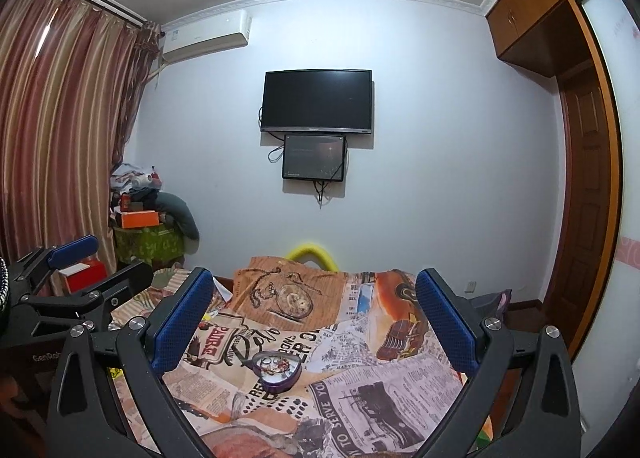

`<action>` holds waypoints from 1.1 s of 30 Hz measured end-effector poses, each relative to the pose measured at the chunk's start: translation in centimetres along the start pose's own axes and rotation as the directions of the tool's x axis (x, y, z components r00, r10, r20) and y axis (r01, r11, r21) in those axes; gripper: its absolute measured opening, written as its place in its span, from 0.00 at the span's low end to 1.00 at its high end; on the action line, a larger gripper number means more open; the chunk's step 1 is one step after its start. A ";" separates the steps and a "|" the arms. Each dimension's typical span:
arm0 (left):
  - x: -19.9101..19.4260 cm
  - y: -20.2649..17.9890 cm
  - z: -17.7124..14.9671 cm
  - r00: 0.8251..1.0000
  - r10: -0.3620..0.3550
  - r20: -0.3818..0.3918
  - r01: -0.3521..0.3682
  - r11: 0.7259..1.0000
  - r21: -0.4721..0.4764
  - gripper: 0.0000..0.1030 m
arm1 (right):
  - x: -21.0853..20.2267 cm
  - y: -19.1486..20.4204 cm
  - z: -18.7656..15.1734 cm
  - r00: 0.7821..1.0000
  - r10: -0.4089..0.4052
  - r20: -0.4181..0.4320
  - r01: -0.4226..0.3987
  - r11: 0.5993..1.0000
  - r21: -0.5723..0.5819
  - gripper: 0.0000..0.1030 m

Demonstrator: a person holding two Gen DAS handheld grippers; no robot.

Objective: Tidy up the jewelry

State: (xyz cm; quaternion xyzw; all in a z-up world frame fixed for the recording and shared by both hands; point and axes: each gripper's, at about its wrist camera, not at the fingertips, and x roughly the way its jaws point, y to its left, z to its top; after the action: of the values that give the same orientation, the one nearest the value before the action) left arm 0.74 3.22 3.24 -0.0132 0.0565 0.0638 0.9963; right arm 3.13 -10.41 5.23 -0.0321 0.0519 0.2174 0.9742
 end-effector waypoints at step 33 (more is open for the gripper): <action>1.1 0.2 -0.4 0.999 -0.020 -0.035 0.020 1.000 -0.019 0.97 | -0.3 -0.5 0.0 0.999 0.004 -0.047 -0.002 1.000 0.027 0.98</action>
State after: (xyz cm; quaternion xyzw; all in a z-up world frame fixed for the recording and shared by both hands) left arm 1.78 3.51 2.66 -0.0241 0.0731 0.0541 0.9956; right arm 3.05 -10.96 5.29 -0.0240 0.0778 0.2172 0.9727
